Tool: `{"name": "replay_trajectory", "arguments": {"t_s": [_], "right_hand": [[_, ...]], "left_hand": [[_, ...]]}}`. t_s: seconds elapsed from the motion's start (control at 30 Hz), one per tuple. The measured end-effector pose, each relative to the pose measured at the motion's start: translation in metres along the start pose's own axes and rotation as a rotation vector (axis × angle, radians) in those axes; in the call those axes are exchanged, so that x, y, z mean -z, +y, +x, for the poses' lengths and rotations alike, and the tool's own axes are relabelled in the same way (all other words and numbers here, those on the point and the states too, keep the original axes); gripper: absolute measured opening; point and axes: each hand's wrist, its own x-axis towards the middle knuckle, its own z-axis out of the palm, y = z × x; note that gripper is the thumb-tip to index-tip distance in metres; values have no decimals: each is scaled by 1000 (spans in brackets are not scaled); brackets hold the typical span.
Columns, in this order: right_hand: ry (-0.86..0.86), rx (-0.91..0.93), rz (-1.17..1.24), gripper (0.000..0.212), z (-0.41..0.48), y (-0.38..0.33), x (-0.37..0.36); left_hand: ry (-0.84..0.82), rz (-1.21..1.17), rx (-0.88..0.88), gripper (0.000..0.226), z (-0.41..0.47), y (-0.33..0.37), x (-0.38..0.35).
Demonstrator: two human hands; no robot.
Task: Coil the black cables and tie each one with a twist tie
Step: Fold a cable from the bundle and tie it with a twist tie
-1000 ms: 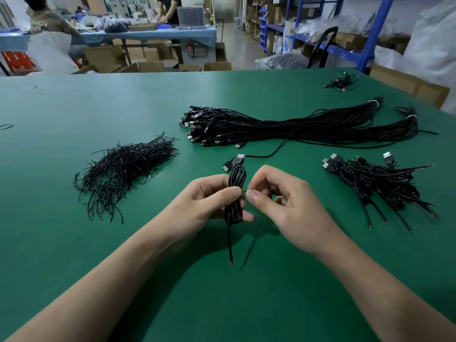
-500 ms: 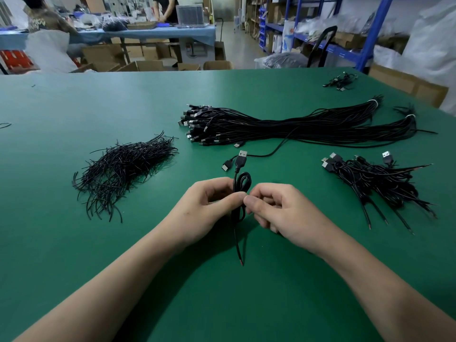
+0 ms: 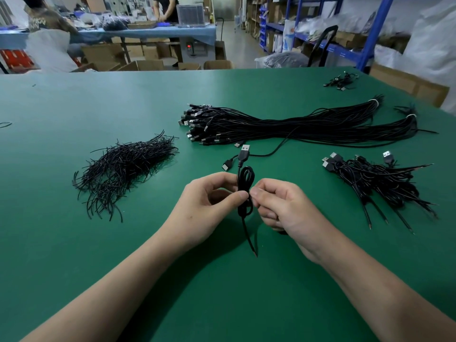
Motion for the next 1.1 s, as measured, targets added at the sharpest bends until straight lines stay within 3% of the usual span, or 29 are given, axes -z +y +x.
{"name": "replay_trajectory", "arguments": {"t_s": [0.13,0.23,0.47,0.63,0.7,0.77,0.83,0.9,1.0,1.1], "right_hand": [[-41,-128,108,29,-3,-5,-2],[-57,-169,132,28,-5,-9,-7],[164,-161,194,33,-6,-5,-23],[246,-81,229,35,-4,-3,-25],[288,27,103,37,-2,-4,-22],[357,195,-171,41,-2,-4,-18],[408,363,-471,43,-4,-5,-17],[420,462,-654,42,-8,-7,-18],[428,451,-635,43,-6,-7,-17],[403,290,-362,45,-2,-5,-19]], "left_hand": [[63,247,-171,13,-1,3,1],[117,308,-220,13,-1,4,1],[168,403,-297,10,-1,4,-6],[254,629,-525,14,-1,5,-9],[258,494,-435,16,-1,6,-9],[266,190,-174,25,0,9,-8],[146,-29,79,49,2,12,-5],[-23,-111,192,53,2,13,-3],[-55,-100,178,46,1,12,-3],[28,-96,87,31,1,13,-7]]}}
